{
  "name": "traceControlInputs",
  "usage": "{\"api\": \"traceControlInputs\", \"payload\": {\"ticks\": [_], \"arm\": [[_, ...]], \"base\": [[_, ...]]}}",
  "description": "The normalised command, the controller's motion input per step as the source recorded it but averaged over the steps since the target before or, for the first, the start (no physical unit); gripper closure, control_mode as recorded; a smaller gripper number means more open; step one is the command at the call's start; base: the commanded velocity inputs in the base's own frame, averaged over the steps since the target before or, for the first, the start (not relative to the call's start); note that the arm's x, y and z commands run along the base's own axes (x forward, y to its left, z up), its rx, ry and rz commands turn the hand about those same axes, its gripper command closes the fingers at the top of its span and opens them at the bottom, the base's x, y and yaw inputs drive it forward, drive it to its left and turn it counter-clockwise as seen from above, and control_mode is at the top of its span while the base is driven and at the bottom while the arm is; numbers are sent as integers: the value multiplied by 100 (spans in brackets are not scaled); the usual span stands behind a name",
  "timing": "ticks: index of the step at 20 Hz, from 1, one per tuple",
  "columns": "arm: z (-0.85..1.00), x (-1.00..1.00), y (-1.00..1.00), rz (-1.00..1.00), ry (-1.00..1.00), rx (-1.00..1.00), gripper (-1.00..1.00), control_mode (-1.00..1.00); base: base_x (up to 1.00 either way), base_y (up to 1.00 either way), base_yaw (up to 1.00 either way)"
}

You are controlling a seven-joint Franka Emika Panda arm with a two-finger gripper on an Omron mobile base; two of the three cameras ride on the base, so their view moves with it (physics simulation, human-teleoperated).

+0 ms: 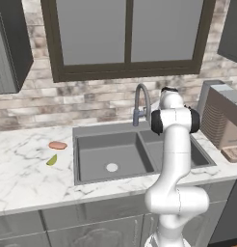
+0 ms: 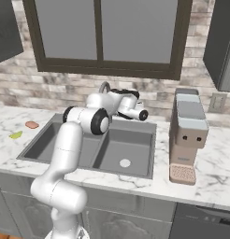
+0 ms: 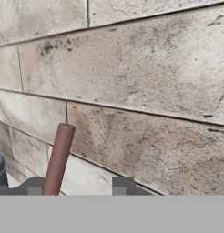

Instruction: Turn on the sink faucet. Then move the lemon wedge from the counter to the sink. Turn off the sink. Move the vegetable from the sink to the pot next to the stove. Finally move the pot to the rear left burner.

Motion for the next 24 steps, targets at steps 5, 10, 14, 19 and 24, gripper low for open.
{"api": "traceControlInputs", "payload": {"ticks": [5,10,14,19,24], "arm": [[-42,0,-77,-2,0,1,100,-100],[-46,0,-82,-3,0,3,100,-100],[-51,0,-81,-3,0,3,100,-100],[-51,-1,-77,-4,0,3,100,-100],[-52,-1,-76,-4,0,3,100,-100]], "base": [[0,0,0],[0,0,0],[0,0,0],[0,0,0],[0,0,0]]}}
